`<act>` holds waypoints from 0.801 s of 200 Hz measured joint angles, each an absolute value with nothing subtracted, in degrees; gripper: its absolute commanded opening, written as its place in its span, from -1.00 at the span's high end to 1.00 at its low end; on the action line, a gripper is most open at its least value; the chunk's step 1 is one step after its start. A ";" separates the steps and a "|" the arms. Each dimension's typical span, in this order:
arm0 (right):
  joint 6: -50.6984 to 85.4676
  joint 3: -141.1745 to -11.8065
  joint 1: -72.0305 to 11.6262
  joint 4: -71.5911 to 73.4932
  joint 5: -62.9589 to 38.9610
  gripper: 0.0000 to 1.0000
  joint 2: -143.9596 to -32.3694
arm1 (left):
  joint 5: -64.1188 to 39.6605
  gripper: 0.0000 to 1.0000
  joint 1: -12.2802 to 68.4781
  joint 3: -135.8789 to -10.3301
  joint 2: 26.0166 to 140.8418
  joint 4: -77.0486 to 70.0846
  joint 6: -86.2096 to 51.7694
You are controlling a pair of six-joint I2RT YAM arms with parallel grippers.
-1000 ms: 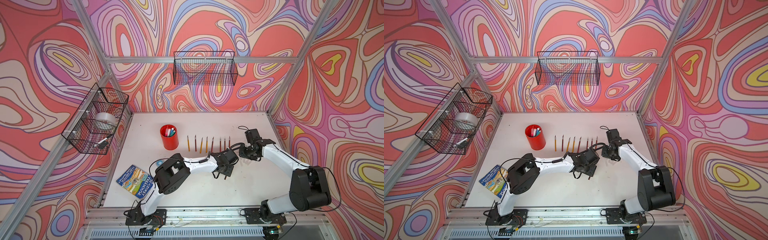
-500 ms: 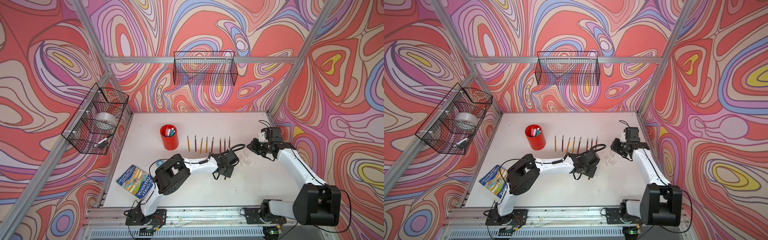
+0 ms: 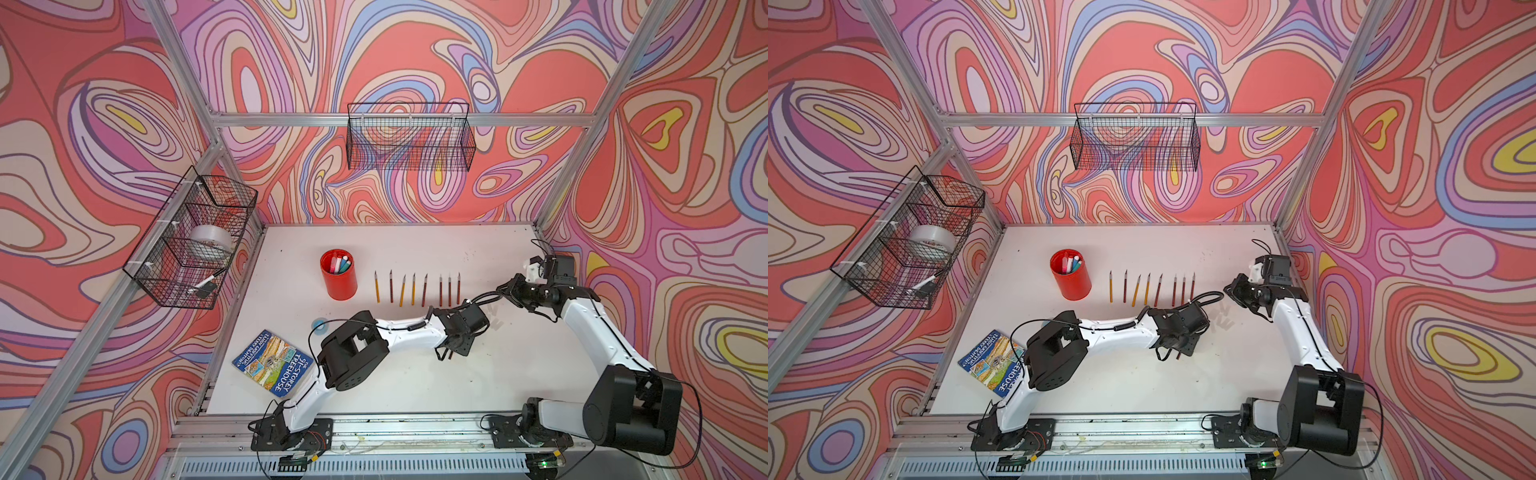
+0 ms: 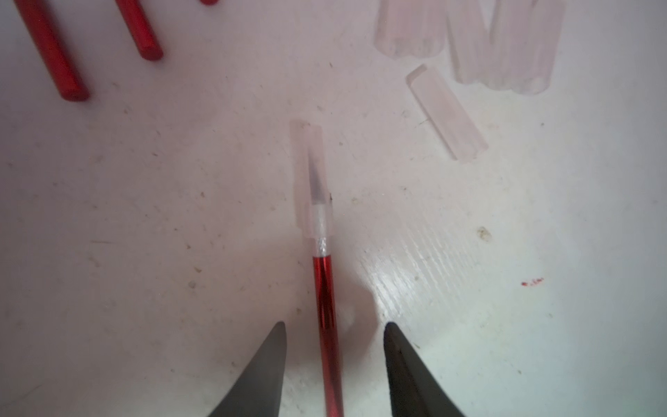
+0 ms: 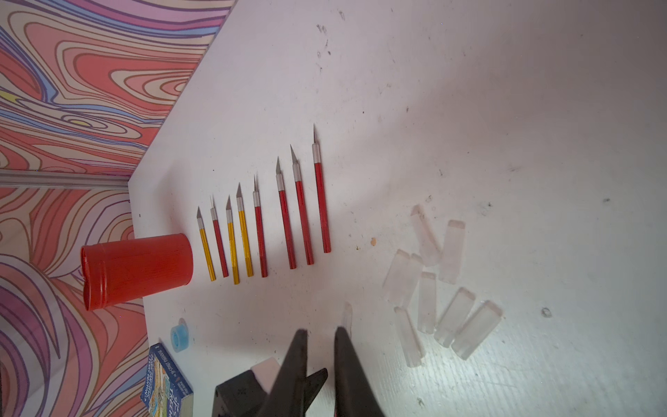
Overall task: Remove protective caps from carving knives
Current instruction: Pick up the carving knife from the center of the board.
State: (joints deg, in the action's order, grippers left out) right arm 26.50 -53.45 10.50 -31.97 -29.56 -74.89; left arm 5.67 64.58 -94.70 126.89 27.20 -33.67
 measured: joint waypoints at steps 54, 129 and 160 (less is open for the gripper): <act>26.74 -52.69 11.20 -31.00 -31.35 0.65 -75.26 | 7.51 0.62 64.84 -95.26 127.33 28.01 -33.65; 26.87 -52.53 11.57 -30.63 -31.81 0.64 -75.70 | 7.64 1.00 64.84 -95.15 127.33 28.08 -33.67; 26.85 -52.51 11.57 -30.61 -31.99 0.63 -76.03 | 7.86 1.00 64.82 -93.76 126.45 27.64 -33.65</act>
State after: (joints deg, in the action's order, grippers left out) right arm 26.85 -52.51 11.57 -30.61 -31.99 -76.03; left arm 7.86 64.82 -93.76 126.45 27.64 -33.65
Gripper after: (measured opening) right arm 0.183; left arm 0.074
